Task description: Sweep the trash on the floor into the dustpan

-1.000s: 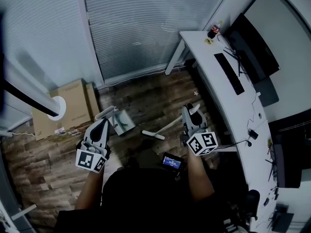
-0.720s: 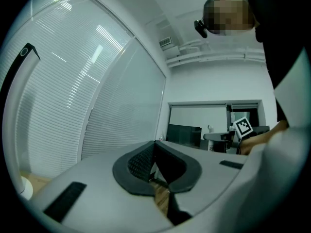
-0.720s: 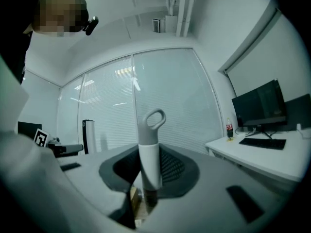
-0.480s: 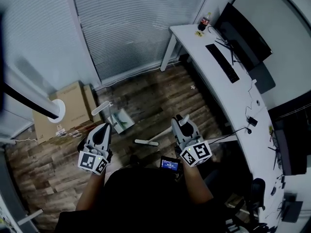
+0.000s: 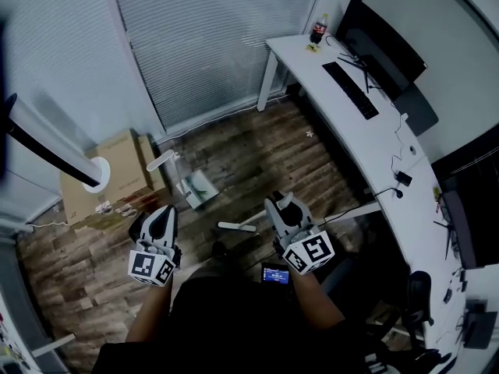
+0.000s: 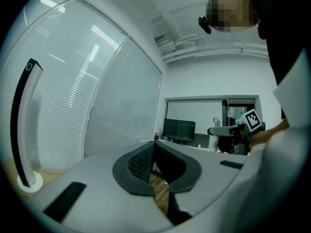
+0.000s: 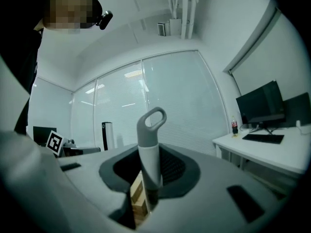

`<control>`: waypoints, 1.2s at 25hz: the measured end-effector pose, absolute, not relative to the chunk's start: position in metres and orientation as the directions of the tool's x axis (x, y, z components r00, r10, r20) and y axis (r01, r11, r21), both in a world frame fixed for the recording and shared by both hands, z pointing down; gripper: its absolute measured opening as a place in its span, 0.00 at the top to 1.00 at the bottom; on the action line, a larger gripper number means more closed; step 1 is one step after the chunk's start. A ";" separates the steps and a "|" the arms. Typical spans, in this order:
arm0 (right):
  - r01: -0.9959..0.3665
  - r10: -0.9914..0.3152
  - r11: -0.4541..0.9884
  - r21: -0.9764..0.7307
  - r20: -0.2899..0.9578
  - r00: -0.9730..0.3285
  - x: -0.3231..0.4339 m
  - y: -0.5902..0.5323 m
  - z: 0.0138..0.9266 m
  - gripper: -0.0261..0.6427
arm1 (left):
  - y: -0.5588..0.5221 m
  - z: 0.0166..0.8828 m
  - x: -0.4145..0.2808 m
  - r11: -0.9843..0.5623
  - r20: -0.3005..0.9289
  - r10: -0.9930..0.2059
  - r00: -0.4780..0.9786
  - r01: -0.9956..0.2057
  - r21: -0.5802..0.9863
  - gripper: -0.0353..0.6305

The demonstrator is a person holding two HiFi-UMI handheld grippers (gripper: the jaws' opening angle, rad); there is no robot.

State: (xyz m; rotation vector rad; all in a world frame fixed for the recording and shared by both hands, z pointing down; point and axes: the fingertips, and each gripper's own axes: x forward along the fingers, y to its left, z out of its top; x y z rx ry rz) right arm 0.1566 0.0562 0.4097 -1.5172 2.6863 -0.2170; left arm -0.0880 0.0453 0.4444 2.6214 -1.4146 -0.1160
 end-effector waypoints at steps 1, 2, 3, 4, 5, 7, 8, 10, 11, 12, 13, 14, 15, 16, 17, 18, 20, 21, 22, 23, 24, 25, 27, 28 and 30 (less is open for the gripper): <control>-0.840 -0.849 0.519 -0.157 0.025 -0.528 0.155 0.063 0.411 0.84 | 0.052 0.445 -0.087 -0.536 0.009 -0.837 0.547 -0.824 0.184 0.96; -0.835 -0.844 0.525 -0.165 0.023 -0.535 0.155 0.070 0.414 0.83 | 0.059 0.445 -0.085 -0.535 0.011 -0.837 0.547 -0.822 0.193 0.95; -0.834 -0.844 0.525 -0.170 0.023 -0.536 0.156 0.077 0.416 0.83 | 0.066 0.446 -0.084 -0.534 0.014 -0.836 0.548 -0.821 0.204 0.96; -0.838 -0.848 0.518 -0.175 0.025 -0.529 0.159 0.083 0.419 0.83 | 0.072 0.447 -0.083 -0.533 0.017 -0.836 0.549 -0.819 0.213 0.96; -0.843 -0.854 0.507 -0.180 0.026 -0.520 0.163 0.089 0.421 0.83 | 0.080 0.447 -0.082 -0.533 0.019 -0.835 0.549 -0.817 0.220 0.95; -0.845 -0.859 0.499 -0.194 0.022 -0.512 0.168 0.101 0.423 0.83 | 0.094 0.446 -0.083 -0.534 0.021 -0.833 0.553 -0.813 0.231 0.95; -0.840 -0.855 0.504 -0.202 0.018 -0.518 0.170 0.106 0.423 0.83 | 0.100 0.446 -0.083 -0.536 0.022 -0.831 0.556 -0.811 0.236 0.95; -0.832 -0.849 0.515 -0.207 0.008 -0.528 0.172 0.115 0.424 0.83 | 0.111 0.446 -0.085 -0.544 0.020 -0.825 0.565 -0.803 0.245 0.95; -0.834 -0.852 0.512 -0.203 0.005 -0.524 0.174 0.120 0.424 0.83 | 0.117 0.447 -0.084 -0.550 0.018 -0.820 0.571 -0.798 0.248 0.96; -0.841 -0.858 0.503 -0.199 0.005 -0.514 0.178 0.125 0.425 0.83 | 0.123 0.447 -0.083 -0.557 0.018 -0.815 0.579 -0.792 0.249 0.96; -0.849 -0.866 0.490 -0.197 0.005 -0.500 0.183 0.131 0.426 0.83 | 0.128 0.448 -0.082 -0.564 0.018 -0.810 0.587 -0.787 0.251 0.95; -0.857 -0.873 0.477 -0.196 0.005 -0.487 0.186 0.136 0.426 0.83 | 0.133 0.448 -0.081 -0.571 0.020 -0.804 0.594 -0.781 0.251 0.95; -0.862 -0.879 0.467 -0.197 0.005 -0.477 0.189 0.141 0.426 0.84 | 0.137 0.449 -0.079 -0.578 0.024 -0.798 0.602 -0.776 0.252 0.96; -0.865 -0.882 0.461 -0.197 0.006 -0.471 0.190 0.146 0.426 0.83 | 0.141 0.450 -0.077 -0.585 0.028 -0.792 0.610 -0.771 0.250 0.95; -0.867 -0.884 0.457 -0.199 0.007 -0.468 0.190 0.151 0.427 0.84 | 0.145 0.451 -0.075 -0.593 0.033 -0.785 0.618 -0.767 0.244 0.96; -0.867 -0.885 0.454 -0.204 0.009 -0.466 0.190 0.156 0.428 0.84 | 0.148 0.452 -0.073 -0.601 0.037 -0.780 0.625 -0.764 0.236 0.95; -0.869 -0.888 0.445 -0.215 0.018 -0.459 0.192 0.165 0.433 0.83 | 0.152 0.449 -0.066 -0.613 0.040 -0.771 0.636 -0.757 0.226 0.96; -0.872 -0.891 0.438 -0.218 0.024 -0.454 0.192 0.169 0.435 0.83 | 0.153 0.448 -0.062 -0.619 0.037 -0.766 0.642 -0.753 0.223 0.95; -0.876 -0.895 0.428 -0.222 0.030 -0.445 0.193 0.172 0.438 0.83 | 0.155 0.447 -0.060 -0.627 0.032 -0.762 0.647 -0.748 0.217 0.96; -0.880 -0.900 0.417 -0.226 0.036 -0.435 0.194 0.175 0.441 0.83 | 0.156 0.447 -0.058 -0.633 0.028 -0.757 0.653 -0.744 0.212 0.95; -0.884 -0.904 0.406 -0.230 0.041 -0.426 0.195 0.177 0.444 0.83 | 0.158 0.448 -0.056 -0.639 0.027 -0.753 0.657 -0.740 0.209 0.95; -0.887 -0.907 0.399 -0.231 0.045 -0.419 0.196 0.180 0.446 0.83 | 0.159 0.448 -0.055 -0.643 0.029 -0.749 0.662 -0.737 0.207 0.95; -0.891 -0.909 0.393 -0.229 0.049 -0.414 0.197 0.183 0.447 0.83 | 0.163 0.450 -0.054 -0.649 0.034 -0.743 0.668 -0.733 0.204 0.96; -0.891 -0.910 0.392 -0.228 0.050 -0.413 0.197 0.184 0.446 0.83 | 0.165 0.451 -0.054 -0.650 0.038 -0.742 0.669 -0.733 0.202 0.95; -0.894 -0.912 0.387 -0.227 0.050 -0.408 0.198 0.185 0.445 0.83 | 0.167 0.453 -0.055 -0.649 0.043 -0.742 0.669 -0.734 0.199 0.95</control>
